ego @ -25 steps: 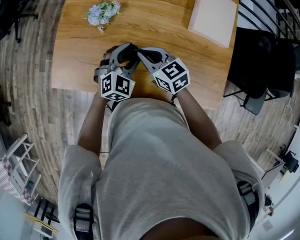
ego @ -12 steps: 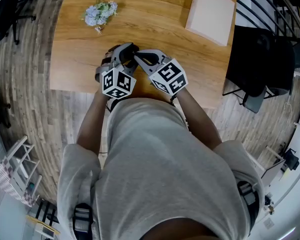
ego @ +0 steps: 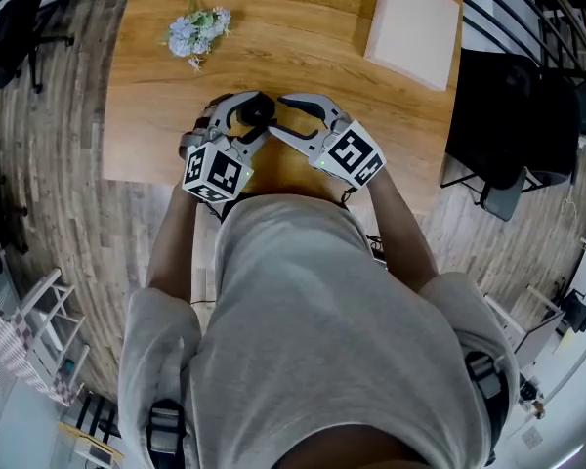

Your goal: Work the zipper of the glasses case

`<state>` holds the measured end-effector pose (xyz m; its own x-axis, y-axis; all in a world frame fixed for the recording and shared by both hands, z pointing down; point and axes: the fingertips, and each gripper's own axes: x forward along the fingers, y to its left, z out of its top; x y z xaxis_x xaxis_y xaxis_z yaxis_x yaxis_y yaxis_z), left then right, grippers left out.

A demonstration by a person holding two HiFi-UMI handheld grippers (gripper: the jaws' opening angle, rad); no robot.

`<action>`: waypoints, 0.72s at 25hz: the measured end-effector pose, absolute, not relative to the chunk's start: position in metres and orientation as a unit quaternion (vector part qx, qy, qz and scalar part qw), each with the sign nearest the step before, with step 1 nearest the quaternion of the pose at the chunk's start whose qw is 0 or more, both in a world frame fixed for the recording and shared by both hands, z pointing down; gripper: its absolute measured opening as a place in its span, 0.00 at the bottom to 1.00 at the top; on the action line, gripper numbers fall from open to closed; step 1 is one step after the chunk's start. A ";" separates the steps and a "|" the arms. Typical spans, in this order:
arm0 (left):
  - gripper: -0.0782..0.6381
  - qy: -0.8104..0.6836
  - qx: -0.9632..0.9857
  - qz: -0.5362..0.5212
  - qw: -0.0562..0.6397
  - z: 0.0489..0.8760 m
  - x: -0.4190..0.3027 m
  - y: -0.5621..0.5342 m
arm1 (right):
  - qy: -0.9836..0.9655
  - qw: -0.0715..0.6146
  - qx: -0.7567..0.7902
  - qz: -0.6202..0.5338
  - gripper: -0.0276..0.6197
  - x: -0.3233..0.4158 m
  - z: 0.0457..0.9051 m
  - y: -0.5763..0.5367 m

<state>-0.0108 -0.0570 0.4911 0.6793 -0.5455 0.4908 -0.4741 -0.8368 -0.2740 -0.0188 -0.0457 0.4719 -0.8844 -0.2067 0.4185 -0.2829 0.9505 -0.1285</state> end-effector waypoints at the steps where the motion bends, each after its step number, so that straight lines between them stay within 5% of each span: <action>1: 0.46 0.261 -0.921 -0.284 0.063 0.488 -0.011 -0.053 | -0.967 0.214 0.112 0.077 0.37 -0.013 0.474 -0.045; 7: 0.47 0.200 -0.940 -0.271 0.058 0.471 -0.017 -0.043 | -0.951 0.306 0.049 -0.002 0.40 -0.002 0.501 -0.043; 18: 0.46 0.162 -0.951 -0.257 0.061 0.455 -0.006 -0.036 | -0.964 0.268 -0.005 0.007 0.44 -0.041 0.515 -0.034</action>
